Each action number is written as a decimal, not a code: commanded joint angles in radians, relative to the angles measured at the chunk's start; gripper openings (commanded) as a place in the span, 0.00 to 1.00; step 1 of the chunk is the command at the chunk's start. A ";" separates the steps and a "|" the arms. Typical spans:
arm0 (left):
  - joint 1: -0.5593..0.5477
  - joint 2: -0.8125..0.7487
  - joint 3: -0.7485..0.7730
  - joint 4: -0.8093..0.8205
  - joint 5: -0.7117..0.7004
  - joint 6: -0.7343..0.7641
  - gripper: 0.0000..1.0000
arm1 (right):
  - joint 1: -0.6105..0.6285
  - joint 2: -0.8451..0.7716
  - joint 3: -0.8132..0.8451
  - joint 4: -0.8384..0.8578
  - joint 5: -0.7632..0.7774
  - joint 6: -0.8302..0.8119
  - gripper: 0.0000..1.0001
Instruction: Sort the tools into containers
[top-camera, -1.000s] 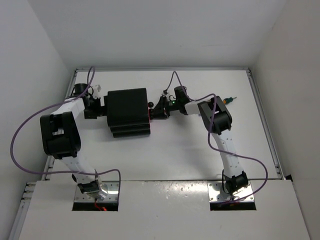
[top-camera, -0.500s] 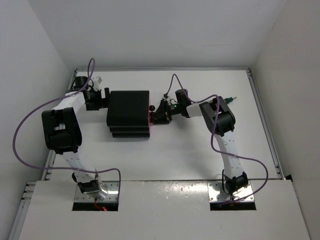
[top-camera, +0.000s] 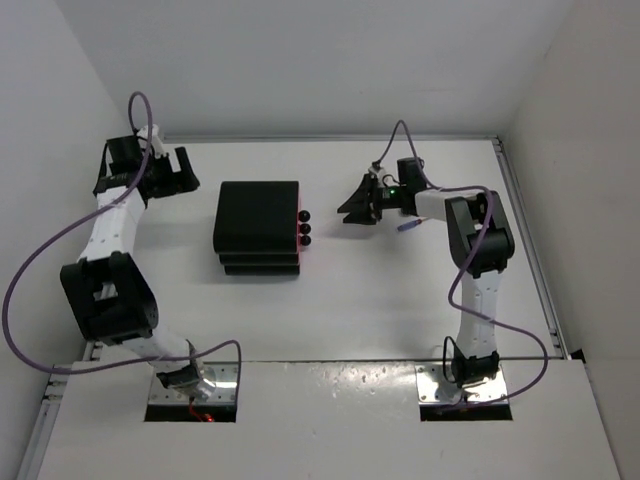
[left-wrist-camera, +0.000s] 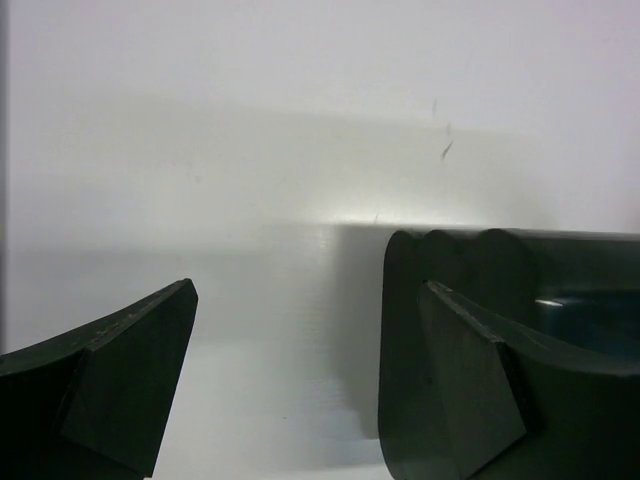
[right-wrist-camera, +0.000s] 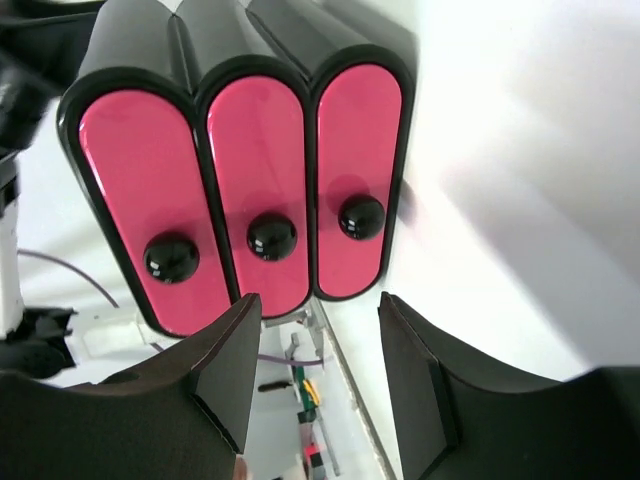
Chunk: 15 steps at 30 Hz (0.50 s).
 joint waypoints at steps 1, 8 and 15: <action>-0.031 -0.165 0.065 -0.006 0.029 0.071 0.99 | 0.014 -0.066 -0.041 -0.014 -0.037 -0.052 0.51; -0.158 -0.323 0.050 -0.139 0.083 0.179 0.99 | 0.072 -0.100 -0.183 0.449 -0.088 0.262 0.48; -0.295 -0.351 -0.046 -0.162 0.025 0.170 0.99 | 0.091 -0.014 -0.235 0.868 -0.059 0.623 0.46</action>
